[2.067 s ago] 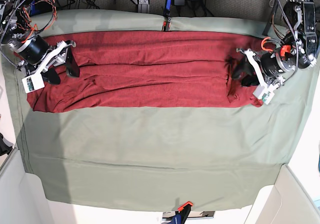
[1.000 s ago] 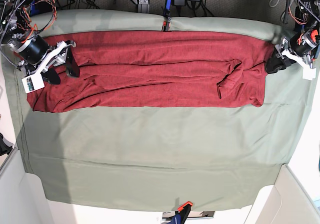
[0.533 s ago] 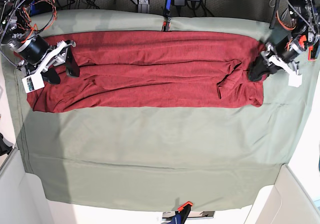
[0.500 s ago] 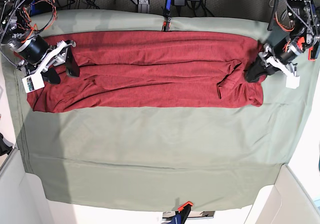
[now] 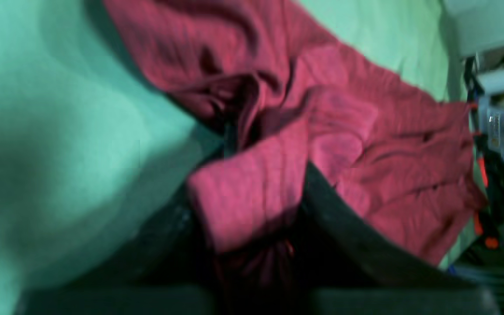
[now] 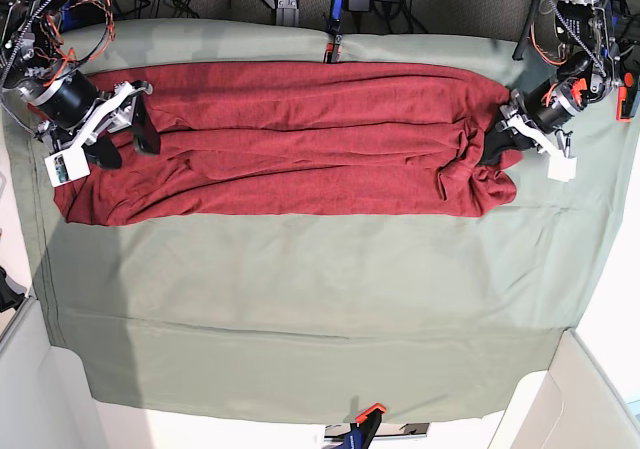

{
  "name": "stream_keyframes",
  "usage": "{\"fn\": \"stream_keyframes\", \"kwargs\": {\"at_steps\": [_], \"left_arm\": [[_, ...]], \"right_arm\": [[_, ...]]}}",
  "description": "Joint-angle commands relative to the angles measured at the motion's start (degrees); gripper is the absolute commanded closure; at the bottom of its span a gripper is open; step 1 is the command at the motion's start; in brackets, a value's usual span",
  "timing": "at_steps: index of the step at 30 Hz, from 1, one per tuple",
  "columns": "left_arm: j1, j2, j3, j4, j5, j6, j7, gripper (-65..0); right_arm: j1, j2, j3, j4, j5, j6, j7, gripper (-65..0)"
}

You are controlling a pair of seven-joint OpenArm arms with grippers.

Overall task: Fold the T-shirt properly
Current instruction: 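Fold the grasped strip end with the left gripper toward the right gripper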

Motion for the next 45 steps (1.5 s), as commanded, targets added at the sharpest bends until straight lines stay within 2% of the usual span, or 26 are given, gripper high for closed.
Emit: {"fn": "stream_keyframes", "kwargs": {"at_steps": [1, 4, 9, 12, 17, 22, 25, 27, 31, 34, 38, 41, 45], "left_arm": [[0.04, 0.33, 0.44, 0.37, 1.42, -0.03, 1.57, 0.0], [0.04, 0.44, -0.13, 2.45, 2.91, -0.03, 0.72, 0.0], [-0.13, 0.37, -6.51, 10.78, 7.93, -0.03, -2.34, 0.0], [-0.15, -0.94, -8.26, 13.53, 10.14, -0.03, -3.39, 0.0], [-0.79, -3.21, -8.24, 13.46, 17.57, -0.03, -8.26, 0.0], [-4.20, -5.62, -8.24, 13.40, 24.02, 0.37, -9.16, 0.0], [-4.70, -7.67, -8.24, 13.88, 23.93, 0.22, -8.57, 0.0], [-4.39, -8.31, -8.24, 16.26, 21.79, -0.03, -7.23, 0.0], [-2.38, -6.60, -7.89, 26.97, 15.52, -0.03, -5.33, 0.0], [-0.76, -4.13, -4.07, 35.15, 15.58, -0.03, -4.24, 0.0], [0.26, -1.81, 6.91, 39.34, 18.05, -0.03, -4.44, 0.0], [0.00, 0.70, 15.41, 39.01, 26.45, -0.03, -7.45, 0.0], [-0.94, 4.50, 22.05, 36.02, 34.97, -0.03, -10.49, 0.0]], "right_arm": [[0.42, 0.44, 0.28, 1.07, 0.90, -0.04, 1.36, -38.2], [0.44, 0.46, 0.28, 1.07, 0.68, -0.04, 1.36, -38.2], [0.42, 0.46, 0.28, 1.07, 0.70, -0.04, 1.31, -38.2], [0.44, 0.46, 0.28, 1.07, 0.72, -0.04, 1.33, -38.2], [0.44, 0.46, 0.28, 1.07, 0.72, -0.04, 1.33, -38.2], [0.42, 0.44, 0.28, 1.07, 0.74, -0.04, 1.33, -38.2], [0.44, 0.44, 0.28, 1.07, 0.79, -0.07, 1.33, -38.2], [0.42, 0.44, 0.28, 1.07, 0.72, -0.04, 1.33, -38.2], [0.42, 0.46, 0.28, 1.07, 0.26, -0.04, 1.33, -38.2], [0.44, 0.44, 0.28, 1.07, 0.33, -0.07, 1.36, -38.2], [0.44, 0.44, 0.28, 1.07, 0.26, -0.07, 1.36, -38.2], [0.42, 0.46, 0.37, 1.07, 0.04, -0.07, 1.33, -38.2], [0.44, 0.44, 0.44, 1.07, 0.09, -0.07, 1.36, -38.2]]}}
